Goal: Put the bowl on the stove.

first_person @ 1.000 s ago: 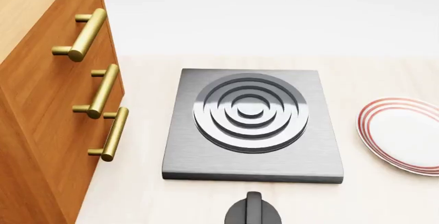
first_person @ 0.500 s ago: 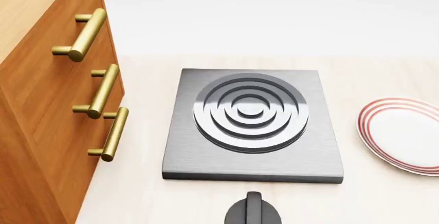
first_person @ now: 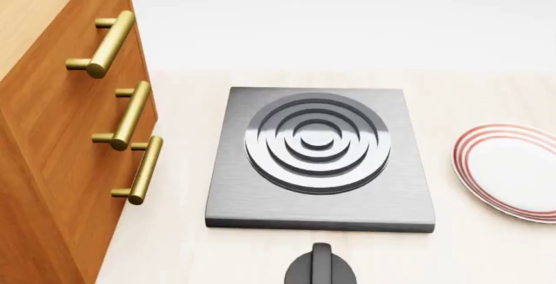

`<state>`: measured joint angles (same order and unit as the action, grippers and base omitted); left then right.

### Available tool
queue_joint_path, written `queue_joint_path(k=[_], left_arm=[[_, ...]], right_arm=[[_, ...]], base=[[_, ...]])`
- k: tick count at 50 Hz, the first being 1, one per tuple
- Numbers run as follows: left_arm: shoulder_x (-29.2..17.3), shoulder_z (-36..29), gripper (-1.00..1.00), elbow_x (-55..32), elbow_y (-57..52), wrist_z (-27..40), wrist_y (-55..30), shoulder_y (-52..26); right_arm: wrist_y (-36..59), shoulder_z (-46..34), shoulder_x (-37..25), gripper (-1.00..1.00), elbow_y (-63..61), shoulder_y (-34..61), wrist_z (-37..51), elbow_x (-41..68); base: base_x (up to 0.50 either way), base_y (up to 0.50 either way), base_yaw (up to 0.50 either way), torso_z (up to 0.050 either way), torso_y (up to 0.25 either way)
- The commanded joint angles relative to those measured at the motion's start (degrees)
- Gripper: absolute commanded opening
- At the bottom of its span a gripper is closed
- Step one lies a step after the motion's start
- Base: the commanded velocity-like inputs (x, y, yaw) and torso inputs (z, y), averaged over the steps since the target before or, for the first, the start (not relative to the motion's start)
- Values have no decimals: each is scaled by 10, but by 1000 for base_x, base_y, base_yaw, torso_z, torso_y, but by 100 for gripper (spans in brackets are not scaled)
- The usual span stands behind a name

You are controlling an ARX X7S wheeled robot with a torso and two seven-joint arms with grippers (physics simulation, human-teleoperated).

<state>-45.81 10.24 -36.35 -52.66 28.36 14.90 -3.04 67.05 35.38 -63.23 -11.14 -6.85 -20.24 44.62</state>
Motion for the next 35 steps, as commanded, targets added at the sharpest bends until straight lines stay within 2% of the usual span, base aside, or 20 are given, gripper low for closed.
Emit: queue_joint_path(k=[1, 35], left_arm=[[1, -2, 100, 2, 3, 0, 2, 1], [-1, -12, 100, 6, 5, 1, 4, -3]], right_arm=[[-16, -34, 11, 100, 15, 13, 8, -5], [-52, -156, 45, 100, 110, 113, 35, -30]], base=[[0, 0, 0, 0, 0], [0, 0, 0, 0, 0]])
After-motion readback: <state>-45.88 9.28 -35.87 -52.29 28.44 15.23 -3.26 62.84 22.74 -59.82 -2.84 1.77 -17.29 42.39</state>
